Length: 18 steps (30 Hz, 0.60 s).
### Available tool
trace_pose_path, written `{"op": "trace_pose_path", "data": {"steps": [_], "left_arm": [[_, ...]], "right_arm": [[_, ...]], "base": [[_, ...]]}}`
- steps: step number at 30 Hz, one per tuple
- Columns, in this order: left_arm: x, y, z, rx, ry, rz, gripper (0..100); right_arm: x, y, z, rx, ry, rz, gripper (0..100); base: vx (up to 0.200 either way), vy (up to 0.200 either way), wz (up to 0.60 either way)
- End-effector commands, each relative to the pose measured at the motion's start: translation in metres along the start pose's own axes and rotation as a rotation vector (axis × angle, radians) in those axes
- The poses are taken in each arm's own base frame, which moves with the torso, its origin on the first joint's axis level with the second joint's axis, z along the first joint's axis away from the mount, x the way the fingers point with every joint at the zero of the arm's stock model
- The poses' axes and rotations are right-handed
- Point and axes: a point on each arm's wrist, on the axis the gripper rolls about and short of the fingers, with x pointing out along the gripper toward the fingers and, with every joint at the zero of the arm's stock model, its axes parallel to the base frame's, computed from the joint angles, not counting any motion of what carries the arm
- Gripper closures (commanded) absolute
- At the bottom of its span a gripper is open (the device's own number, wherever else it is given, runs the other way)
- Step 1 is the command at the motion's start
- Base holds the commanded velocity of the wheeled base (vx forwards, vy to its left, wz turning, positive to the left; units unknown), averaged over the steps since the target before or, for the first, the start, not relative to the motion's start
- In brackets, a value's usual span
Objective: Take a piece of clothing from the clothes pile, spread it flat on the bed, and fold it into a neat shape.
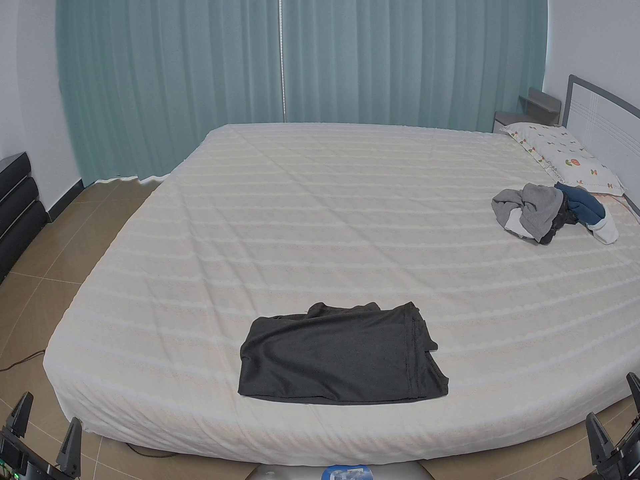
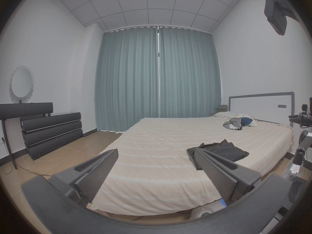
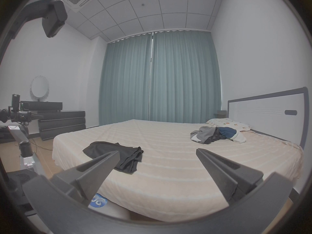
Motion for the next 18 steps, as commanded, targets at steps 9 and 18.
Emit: {"op": "trace_pose_path", "data": {"steps": [9,18], "left_arm": [[0.000,0.000,-0.004,0.000,0.003,0.002,0],[0.000,0.000,-0.004,0.000,0.003,0.000,0]], "right_arm": [[0.000,-0.002,0.000,-0.089,-0.033,-0.110,0],[-0.001,-0.003,-0.011,0.047,0.078,-0.183,0]], "base": [[0.000,0.000,0.00],[0.000,0.000,0.00]]}}
